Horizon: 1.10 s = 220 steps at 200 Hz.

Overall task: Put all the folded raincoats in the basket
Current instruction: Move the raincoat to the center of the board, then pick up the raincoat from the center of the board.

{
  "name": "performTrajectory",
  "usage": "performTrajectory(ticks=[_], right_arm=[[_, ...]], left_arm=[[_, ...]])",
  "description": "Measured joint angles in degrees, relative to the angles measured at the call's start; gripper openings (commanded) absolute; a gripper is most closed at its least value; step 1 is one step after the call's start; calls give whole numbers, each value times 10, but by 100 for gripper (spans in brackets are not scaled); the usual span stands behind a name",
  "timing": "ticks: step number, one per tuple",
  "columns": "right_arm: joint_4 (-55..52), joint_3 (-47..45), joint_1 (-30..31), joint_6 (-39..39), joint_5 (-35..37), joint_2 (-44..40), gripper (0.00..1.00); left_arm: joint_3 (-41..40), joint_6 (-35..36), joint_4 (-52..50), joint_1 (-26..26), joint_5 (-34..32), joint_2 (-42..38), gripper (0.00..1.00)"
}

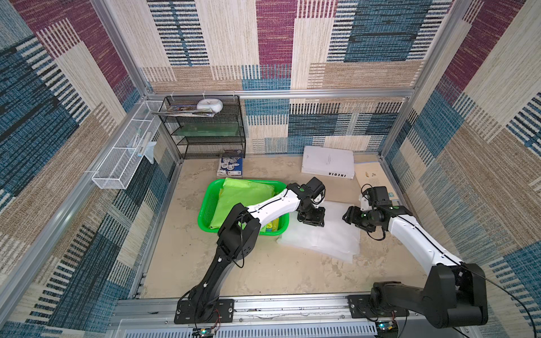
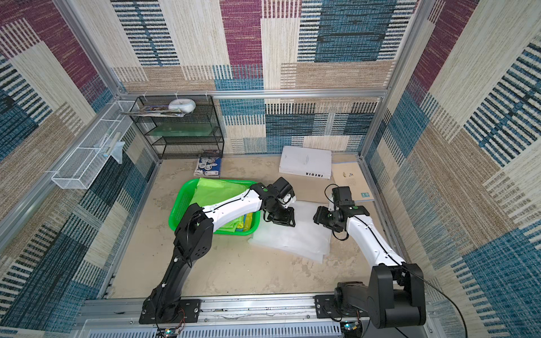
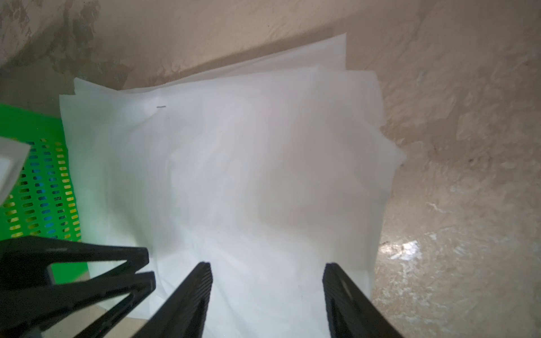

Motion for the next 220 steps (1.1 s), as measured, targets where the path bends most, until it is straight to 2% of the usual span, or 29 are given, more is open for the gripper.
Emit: performTrajectory(ticks=[43, 91, 124, 140, 174, 220], right_arm=[[1, 0, -2, 0, -10, 5, 67], [3, 0, -2, -2, -26, 19, 67], [3, 7, -2, -4, -29, 25, 71], [-2, 9, -2, -1, -10, 25, 73], [-14, 10, -7, 7, 45, 17, 74], [-16, -2, -8, 8, 33, 24, 73]], left_arm=[[-22, 8, -1, 39, -13, 8, 35], [-138, 10, 20, 113, -21, -76, 35], [-198, 14, 28, 164, -26, -128, 36], [-206, 20, 28, 170, -25, -143, 39], [-201, 29, 35, 169, -12, -142, 53], [-197, 36, 49, 169, 6, -88, 54]])
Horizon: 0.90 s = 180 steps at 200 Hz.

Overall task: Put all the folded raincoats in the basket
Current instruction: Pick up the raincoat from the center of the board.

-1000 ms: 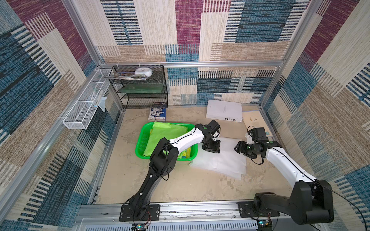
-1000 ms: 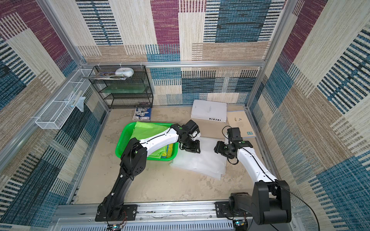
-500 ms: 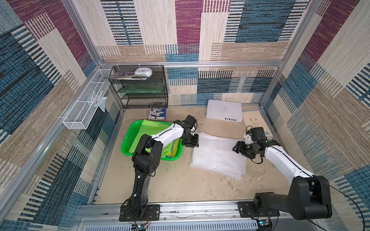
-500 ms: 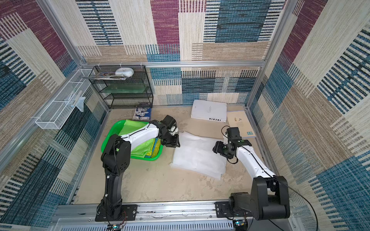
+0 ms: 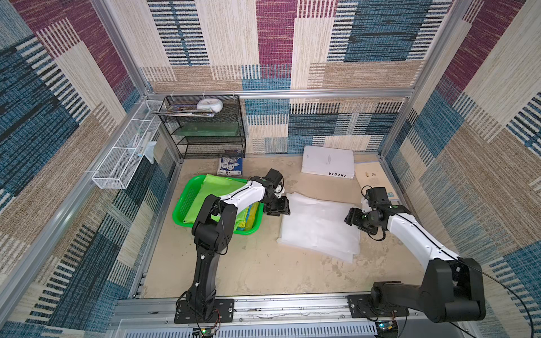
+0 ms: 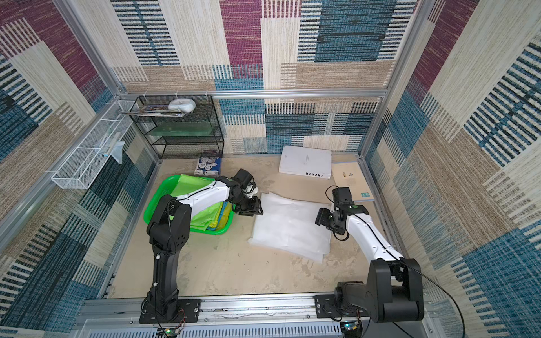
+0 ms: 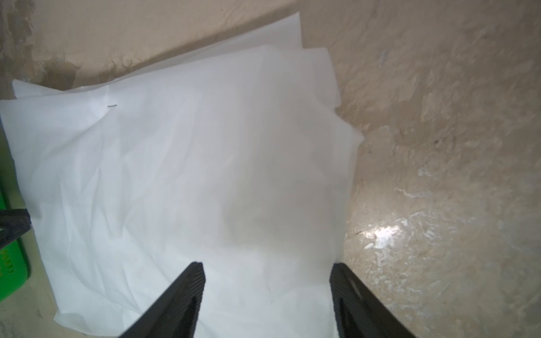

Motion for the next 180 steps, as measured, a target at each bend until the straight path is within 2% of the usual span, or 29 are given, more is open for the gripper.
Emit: performTrajectory(ticks=[21, 38, 63, 76, 98, 134, 180], right_arm=[[0, 0, 0, 0, -4, 5, 74], [0, 0, 0, -1, -8, 8, 74], [1, 0, -1, -1, -14, 10, 73], [1, -1, -1, -2, -16, 10, 73], [1, -2, -1, -2, -20, 12, 73], [9, 4, -1, -3, -30, 16, 76], [35, 3, -1, -4, -66, 69, 75]], left_arm=[[-14, 0, 14, 0, 17, 7, 51], [-21, -1, 30, 1, 37, 11, 44], [-24, -5, 47, 0, 54, 17, 28], [-22, -11, 49, 0, 54, 20, 15], [-8, -13, 45, 0, 47, 19, 0], [14, -17, 13, 5, -13, 10, 0], [13, -17, -12, 16, -50, 8, 0]])
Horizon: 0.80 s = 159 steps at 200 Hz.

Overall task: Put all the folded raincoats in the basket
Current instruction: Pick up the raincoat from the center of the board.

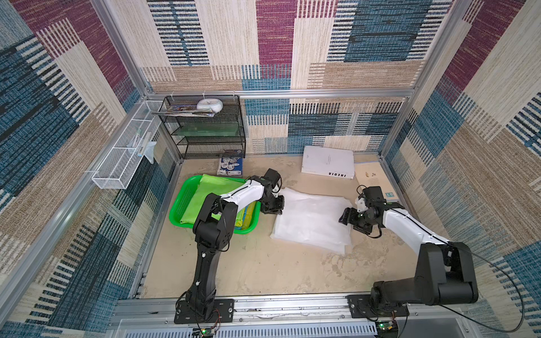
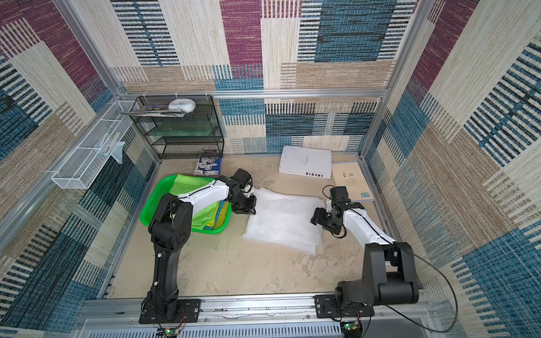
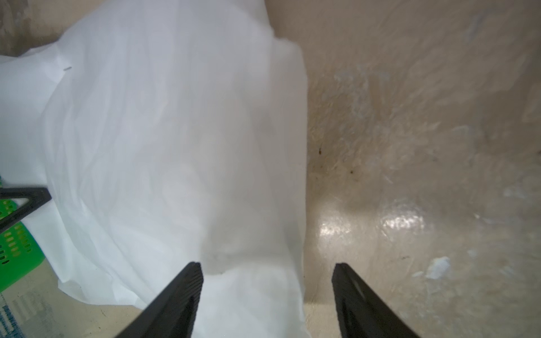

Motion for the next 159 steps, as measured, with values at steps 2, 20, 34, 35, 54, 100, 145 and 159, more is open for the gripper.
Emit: performTrajectory(ticks=[2, 20, 34, 35, 54, 100, 145, 159], right_arm=[[1, -1, 0, 0, -1, 1, 74], [17, -11, -1, 2, -13, 15, 74], [32, -17, -5, 3, -24, 29, 72], [34, -18, -6, 4, -26, 31, 72], [60, -29, -17, 7, -54, 50, 68], [141, -52, -42, 16, -149, 79, 52], [188, -71, -59, 21, -206, 99, 33], [188, -73, -62, 23, -210, 97, 24]], left_arm=[[0, 0, -1, 0, -1, 0, 0], [3, 1, -10, 1, -8, 0, 0], [8, 2, -14, 2, -15, 2, 0], [8, 2, -14, 2, -15, 2, 0], [10, 4, -14, 2, -16, 7, 0], [10, 7, -16, 2, -17, 10, 0], [12, 7, -19, 3, -17, 13, 0], [12, 7, -18, 3, -17, 13, 0]])
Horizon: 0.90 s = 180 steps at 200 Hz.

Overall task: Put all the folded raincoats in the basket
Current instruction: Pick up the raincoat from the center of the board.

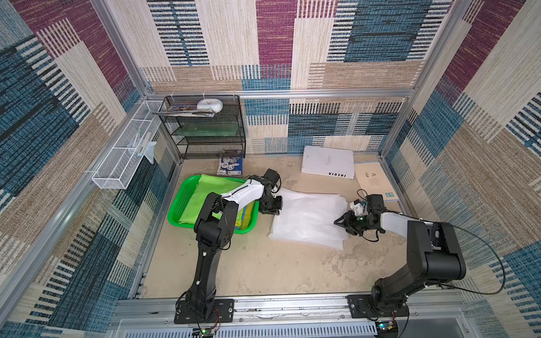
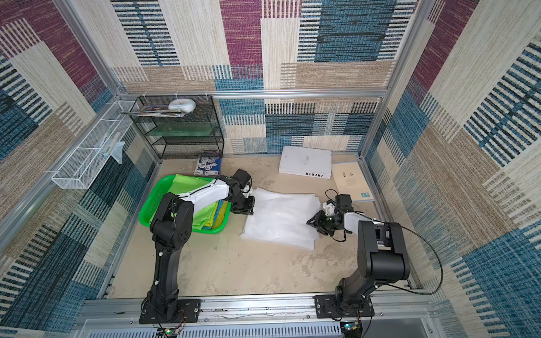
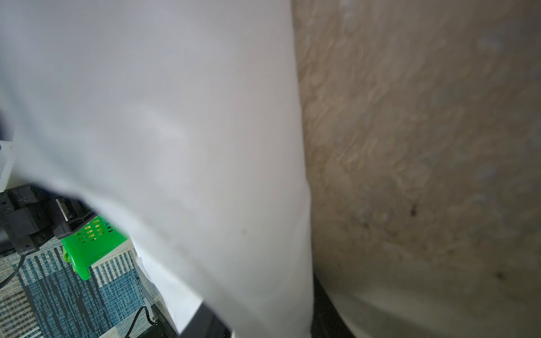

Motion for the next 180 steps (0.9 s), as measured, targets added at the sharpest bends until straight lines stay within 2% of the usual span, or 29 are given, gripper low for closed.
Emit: performTrajectory(ticks=[33, 74, 100, 134, 155, 180], right_arm=[[-8, 0, -7, -1, -17, -20, 0], [-23, -4, -10, 11, -37, -75, 0], [-52, 23, -10, 20, -47, -125, 0], [-77, 87, -5, 33, -69, -158, 0], [-79, 124, 28, 58, -76, -147, 0], [-55, 169, 107, 112, -71, -123, 0]], left_arm=[[0, 2, 0, 0, 1, -1, 0], [12, 1, -13, 0, 20, -29, 0], [52, 1, -35, 0, 27, -57, 0], [122, 6, -97, 2, -9, -92, 0], [151, 19, -141, 18, -47, -123, 0], [158, 30, -181, 74, -89, -160, 0]])
